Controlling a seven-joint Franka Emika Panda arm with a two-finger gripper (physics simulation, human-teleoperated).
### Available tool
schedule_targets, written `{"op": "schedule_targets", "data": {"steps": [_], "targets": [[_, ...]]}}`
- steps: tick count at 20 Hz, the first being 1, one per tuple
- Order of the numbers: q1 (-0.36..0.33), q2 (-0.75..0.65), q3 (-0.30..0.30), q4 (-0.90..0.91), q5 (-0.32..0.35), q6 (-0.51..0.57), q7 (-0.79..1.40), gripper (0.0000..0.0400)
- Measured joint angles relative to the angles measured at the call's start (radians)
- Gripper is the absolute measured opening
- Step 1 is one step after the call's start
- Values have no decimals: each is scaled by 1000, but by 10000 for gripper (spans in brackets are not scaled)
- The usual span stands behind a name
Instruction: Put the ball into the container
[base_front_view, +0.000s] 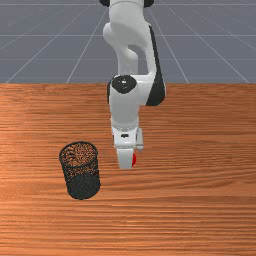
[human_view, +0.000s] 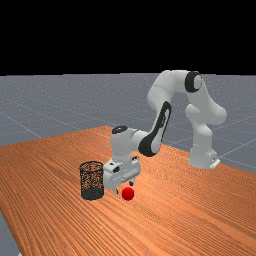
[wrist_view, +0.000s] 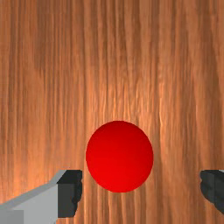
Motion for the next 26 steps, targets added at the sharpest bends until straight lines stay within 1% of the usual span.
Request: {"op": "schedule_targets", "data": {"steps": [6, 7, 10, 12, 13, 14, 15, 18, 19, 22, 23, 24, 25, 26], "targets": [[-21, -7, -6, 2, 5, -6, -16, 400], [-7, -8, -17, 1, 19, -4, 53, 400], [40, -8, -17, 0, 27, -3, 144, 400], [60, -6, -2, 4, 13, -5, 124, 400], [68, -6, 0, 5, 13, -5, 134, 400], [74, -12, -1, -7, -2, 0, 122, 400], [68, 10, 7, 32, 7, -52, 112, 400], [68, 35, 7, 38, 7, -36, 112, 400], [67, 30, 8, 12, 2, 16, 99, 400], [46, 31, 9, 8, -2, 17, 56, 400], [41, 19, 4, -23, 6, 72, 69, 400], [33, 15, 3, -35, 6, 95, 61, 400], [31, 17, 1, -23, 6, 65, 61, 400], [31, 16, 0, -23, 6, 66, 63, 400]]}}
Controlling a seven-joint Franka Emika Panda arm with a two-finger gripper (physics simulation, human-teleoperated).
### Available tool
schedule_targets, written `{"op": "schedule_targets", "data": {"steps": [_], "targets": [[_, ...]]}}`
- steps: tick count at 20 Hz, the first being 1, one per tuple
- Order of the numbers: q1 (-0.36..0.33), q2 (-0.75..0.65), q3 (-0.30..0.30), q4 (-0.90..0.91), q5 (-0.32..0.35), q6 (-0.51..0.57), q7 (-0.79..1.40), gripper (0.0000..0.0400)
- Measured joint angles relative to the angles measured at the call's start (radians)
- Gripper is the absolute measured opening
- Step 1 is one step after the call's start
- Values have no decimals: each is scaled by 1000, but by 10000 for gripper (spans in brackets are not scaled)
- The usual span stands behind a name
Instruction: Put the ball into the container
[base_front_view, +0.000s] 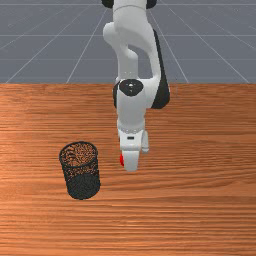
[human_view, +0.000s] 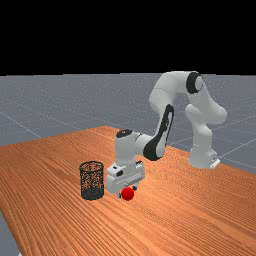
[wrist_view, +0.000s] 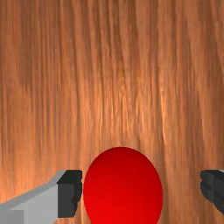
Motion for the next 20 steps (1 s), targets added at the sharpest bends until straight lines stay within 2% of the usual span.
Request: {"op": "schedule_targets", "data": {"steps": [1, 5, 9, 10, 11, 12, 16, 17, 20], "targets": [[12, 8, -11, 21, -13, -37, 17, 400], [3, 53, 0, 65, -1, -68, 4, 400], [1, 77, 3, 52, -8, 0, -14, 400], [0, 81, 4, 58, -10, 5, -22, 278], [12, 80, -11, 58, -14, 5, 11, 275], [0, 75, 0, 45, -4, 29, -5, 275], [-4, 66, 1, 51, -7, -3, -18, 275], [-3, 38, -1, 7, -4, 51, -9, 275], [-2, -61, -2, -48, -4, 33, -8, 275]]}}
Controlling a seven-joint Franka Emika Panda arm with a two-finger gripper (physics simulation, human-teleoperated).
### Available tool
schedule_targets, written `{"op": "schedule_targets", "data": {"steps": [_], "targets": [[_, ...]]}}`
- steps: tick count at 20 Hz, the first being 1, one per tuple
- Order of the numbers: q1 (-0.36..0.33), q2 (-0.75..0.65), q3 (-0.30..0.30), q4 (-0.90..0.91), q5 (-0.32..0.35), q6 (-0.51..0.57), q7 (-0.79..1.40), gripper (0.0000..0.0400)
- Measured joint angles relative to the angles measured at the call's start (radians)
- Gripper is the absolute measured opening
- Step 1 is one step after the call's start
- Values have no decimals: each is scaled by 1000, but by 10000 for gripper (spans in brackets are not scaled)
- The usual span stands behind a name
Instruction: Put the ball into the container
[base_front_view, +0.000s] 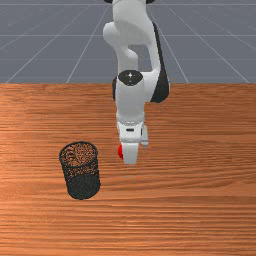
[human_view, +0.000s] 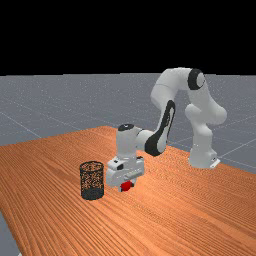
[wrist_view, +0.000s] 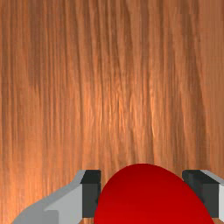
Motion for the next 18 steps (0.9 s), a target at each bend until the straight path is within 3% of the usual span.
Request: {"op": "schedule_targets", "data": {"steps": [5, 6, 7, 12, 14, 16, 18], "targets": [[-2, -130, 2, 53, -3, -232, -12, 275], [0, -159, 0, 36, -1, -218, 1, 275], [-1, -165, 2, 63, -2, -274, -10, 275], [10, -172, -9, 84, -25, -296, 19, 275], [2, -197, -1, 55, -7, -259, 3, 275], [1, -199, -2, 70, -6, -286, -2, 275], [2, -192, -21, 86, -43, -310, 2, 275]]}}
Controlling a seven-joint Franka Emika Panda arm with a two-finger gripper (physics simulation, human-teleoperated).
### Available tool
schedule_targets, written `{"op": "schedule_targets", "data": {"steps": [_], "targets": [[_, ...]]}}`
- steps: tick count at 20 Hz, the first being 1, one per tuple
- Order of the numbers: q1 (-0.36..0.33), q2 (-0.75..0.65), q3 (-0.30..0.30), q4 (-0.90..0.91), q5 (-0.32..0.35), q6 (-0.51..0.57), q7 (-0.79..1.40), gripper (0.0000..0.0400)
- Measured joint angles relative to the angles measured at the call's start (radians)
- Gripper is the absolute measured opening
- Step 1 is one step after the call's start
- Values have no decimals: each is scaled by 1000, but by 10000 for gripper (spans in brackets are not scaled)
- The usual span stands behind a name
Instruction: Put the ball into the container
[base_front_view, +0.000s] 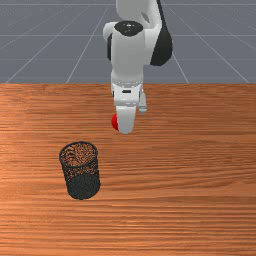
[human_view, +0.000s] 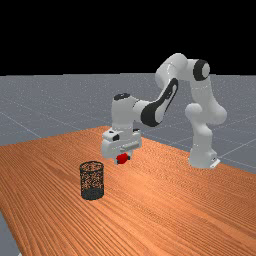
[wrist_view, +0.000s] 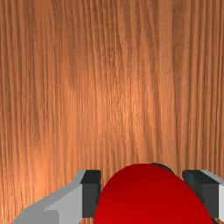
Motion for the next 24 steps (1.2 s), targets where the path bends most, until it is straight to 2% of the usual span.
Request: {"op": "schedule_targets", "data": {"steps": [1, 2, 3, 7, 8, 9, 12, 16, 17, 20, 24], "targets": [[-27, 1, 13, 1, 33, 0, -68, 275], [-36, 2, 9, 2, 35, -1, -78, 275], [-24, 3, -17, 2, -13, 1, -35, 275], [-40, 10, -45, 8, -49, 2, -48, 275], [-51, 17, -43, 7, -34, 16, -58, 275], [-81, 28, -16, 4, 13, 32, -146, 275], [-75, 79, -23, 30, 16, 15, -107, 275], [-80, 58, -21, -23, 21, 99, -115, 275], [-80, 44, -21, -22, 21, 85, -116, 275], [-76, -10, -25, 51, 19, -86, -102, 275], [-76, -10, -24, 114, 15, -164, -111, 275]]}}
